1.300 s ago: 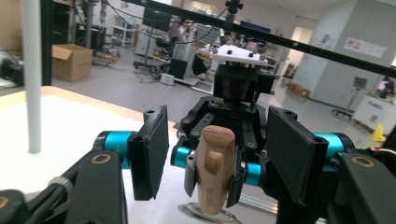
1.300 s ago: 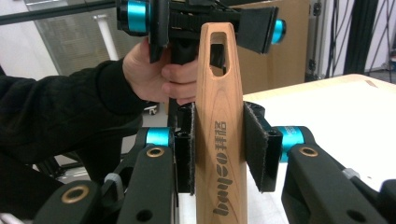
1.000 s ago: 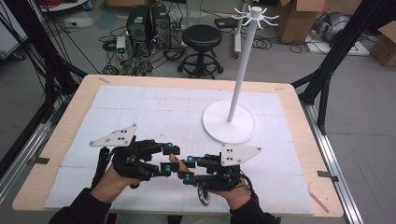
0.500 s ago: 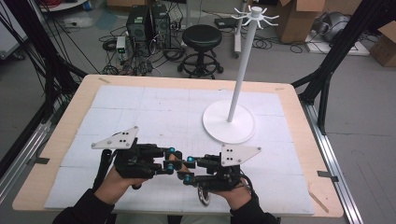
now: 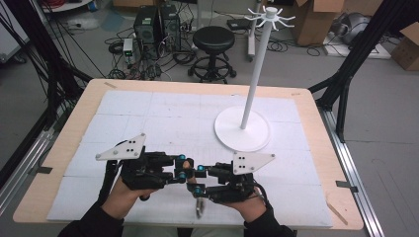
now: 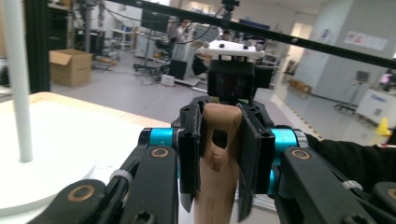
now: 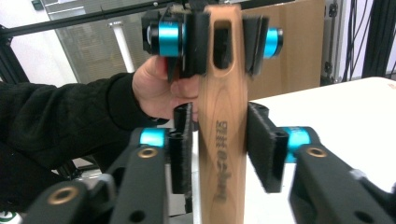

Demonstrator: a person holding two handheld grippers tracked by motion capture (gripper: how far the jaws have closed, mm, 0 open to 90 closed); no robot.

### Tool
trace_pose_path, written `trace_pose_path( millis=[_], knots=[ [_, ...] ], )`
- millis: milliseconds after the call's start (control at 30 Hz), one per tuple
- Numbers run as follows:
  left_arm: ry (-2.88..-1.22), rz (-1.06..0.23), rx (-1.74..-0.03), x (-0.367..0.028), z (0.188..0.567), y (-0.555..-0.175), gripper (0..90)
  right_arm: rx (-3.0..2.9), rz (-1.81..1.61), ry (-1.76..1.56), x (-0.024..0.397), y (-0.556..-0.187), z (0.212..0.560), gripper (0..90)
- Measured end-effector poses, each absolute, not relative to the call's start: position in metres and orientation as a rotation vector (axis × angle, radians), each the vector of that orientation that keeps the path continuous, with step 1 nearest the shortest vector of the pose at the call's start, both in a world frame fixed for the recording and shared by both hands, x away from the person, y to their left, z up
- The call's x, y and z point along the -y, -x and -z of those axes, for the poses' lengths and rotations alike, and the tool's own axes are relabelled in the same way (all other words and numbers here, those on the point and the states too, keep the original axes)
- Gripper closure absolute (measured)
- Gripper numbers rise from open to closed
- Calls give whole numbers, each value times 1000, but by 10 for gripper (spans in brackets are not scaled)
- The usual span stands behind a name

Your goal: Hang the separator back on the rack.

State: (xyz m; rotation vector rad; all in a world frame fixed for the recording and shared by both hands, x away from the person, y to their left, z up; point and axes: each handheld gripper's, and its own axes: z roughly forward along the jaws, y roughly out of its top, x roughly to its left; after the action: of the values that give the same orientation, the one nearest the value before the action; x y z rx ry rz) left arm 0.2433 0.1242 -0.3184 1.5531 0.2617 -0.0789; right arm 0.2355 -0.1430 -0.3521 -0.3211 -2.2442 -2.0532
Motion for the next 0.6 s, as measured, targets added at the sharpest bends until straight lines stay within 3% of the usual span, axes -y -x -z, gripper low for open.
trace_pose_path(
  millis=[233, 600],
  knots=[
    [-1563, 21, -303, -134, 310, -243, 725, 2253, 2048, 396, 145, -237, 353, 416],
    [-1561, -131, -351, -133, 295, -236, 727, 2396, 2023, 509, 131, -232, 357, 319]
  ],
)
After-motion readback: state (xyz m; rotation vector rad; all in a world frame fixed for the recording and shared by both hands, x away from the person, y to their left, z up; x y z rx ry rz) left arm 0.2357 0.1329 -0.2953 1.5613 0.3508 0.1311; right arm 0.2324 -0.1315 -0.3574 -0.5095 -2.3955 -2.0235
